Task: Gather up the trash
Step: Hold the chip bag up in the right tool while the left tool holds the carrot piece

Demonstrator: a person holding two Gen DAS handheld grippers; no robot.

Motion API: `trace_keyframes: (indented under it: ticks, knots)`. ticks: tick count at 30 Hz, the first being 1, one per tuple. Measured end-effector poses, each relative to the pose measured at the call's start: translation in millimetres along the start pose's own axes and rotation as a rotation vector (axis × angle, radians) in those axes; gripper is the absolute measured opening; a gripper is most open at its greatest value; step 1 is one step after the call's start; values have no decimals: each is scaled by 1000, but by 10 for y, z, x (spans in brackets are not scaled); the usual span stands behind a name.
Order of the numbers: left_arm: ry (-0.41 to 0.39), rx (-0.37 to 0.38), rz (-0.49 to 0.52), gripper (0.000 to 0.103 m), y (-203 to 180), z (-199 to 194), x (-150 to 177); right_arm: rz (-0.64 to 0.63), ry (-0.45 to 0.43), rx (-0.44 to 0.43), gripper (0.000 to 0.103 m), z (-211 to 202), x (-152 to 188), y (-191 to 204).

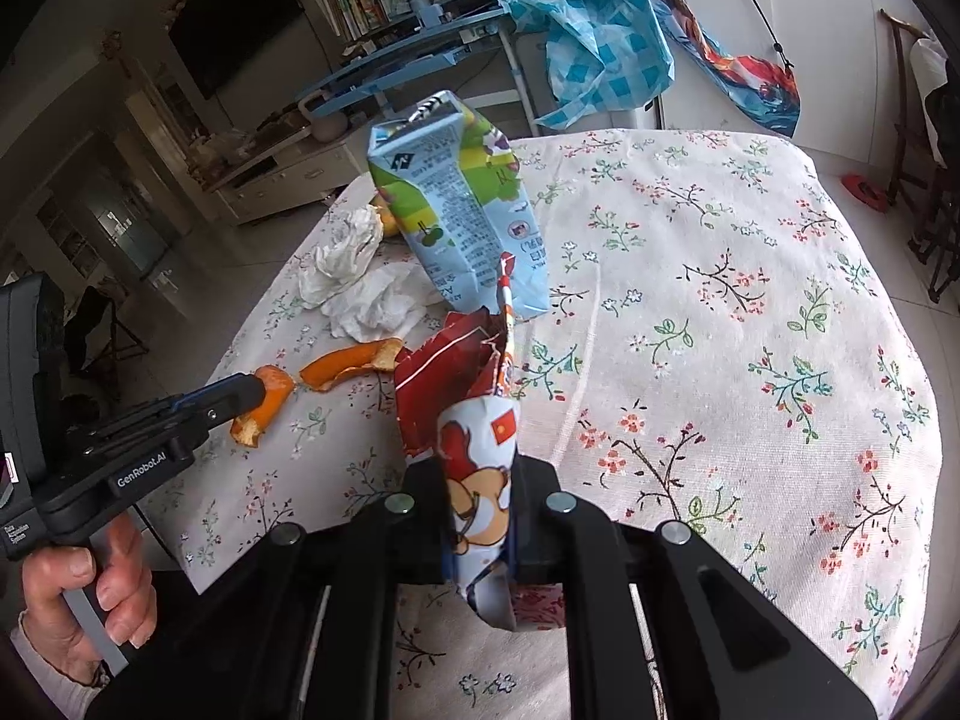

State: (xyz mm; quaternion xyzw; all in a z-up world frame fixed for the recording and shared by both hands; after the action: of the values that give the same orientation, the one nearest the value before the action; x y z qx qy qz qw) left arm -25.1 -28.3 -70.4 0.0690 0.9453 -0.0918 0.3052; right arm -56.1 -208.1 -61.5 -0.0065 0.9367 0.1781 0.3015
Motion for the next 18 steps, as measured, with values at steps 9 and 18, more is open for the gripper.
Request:
trace_keyframes:
  ticks: [9,18]
  knots:
    - [-10,1,14,11,-55,-39,32,-12,-11,0,12,-76,19,44]
    - [-18,-5,28,11,-88,-56,34,-20,-13,-3,12,-75,17,69]
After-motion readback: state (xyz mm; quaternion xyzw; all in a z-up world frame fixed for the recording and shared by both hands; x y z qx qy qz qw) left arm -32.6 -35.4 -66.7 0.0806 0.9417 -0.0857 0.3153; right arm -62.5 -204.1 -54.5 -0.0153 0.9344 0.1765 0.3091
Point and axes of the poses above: each gripper's, at about its wrist camera, not at the fingertips, and z roughly the way its jaws point, y to its left, x to its underside, the point moved 4 cm from there along z, roughly the way its jaws point, and after that the axes turned 1 degree about y, right-handed, at the moved point
